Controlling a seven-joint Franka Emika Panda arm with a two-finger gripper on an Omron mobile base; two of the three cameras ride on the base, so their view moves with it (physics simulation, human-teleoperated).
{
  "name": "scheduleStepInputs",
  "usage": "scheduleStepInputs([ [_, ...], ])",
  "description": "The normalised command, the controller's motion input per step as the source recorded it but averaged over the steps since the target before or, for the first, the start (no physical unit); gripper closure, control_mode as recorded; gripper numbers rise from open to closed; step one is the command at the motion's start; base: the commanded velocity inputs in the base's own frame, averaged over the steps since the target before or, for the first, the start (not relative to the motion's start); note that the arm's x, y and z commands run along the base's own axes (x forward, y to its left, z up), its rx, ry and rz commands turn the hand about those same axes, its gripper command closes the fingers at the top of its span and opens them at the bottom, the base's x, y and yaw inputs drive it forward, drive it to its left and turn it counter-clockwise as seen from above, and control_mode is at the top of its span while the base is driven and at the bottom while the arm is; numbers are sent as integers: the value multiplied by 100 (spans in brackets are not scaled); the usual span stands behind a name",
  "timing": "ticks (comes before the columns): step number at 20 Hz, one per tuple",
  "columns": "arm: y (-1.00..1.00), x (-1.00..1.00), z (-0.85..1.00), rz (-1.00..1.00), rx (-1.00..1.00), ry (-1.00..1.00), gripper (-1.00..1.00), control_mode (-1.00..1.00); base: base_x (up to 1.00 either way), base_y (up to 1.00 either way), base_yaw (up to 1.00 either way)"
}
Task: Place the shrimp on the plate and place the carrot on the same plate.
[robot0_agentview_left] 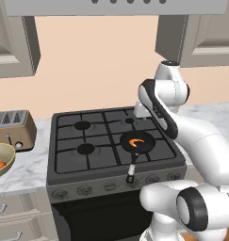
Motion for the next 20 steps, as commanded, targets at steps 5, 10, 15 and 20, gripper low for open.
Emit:
scheduleStepInputs([
  [5,3,20,-65,0,-3,3,-100,-100,0,0,0],
  [10,13,50,-89,0,0,1,-100,-100,0,0,0],
  [15,7,76,-55,0,0,0,-100,-100,0,0,0],
  [20,1,38,-9,0,-1,16,-100,-100,0,0,0],
])
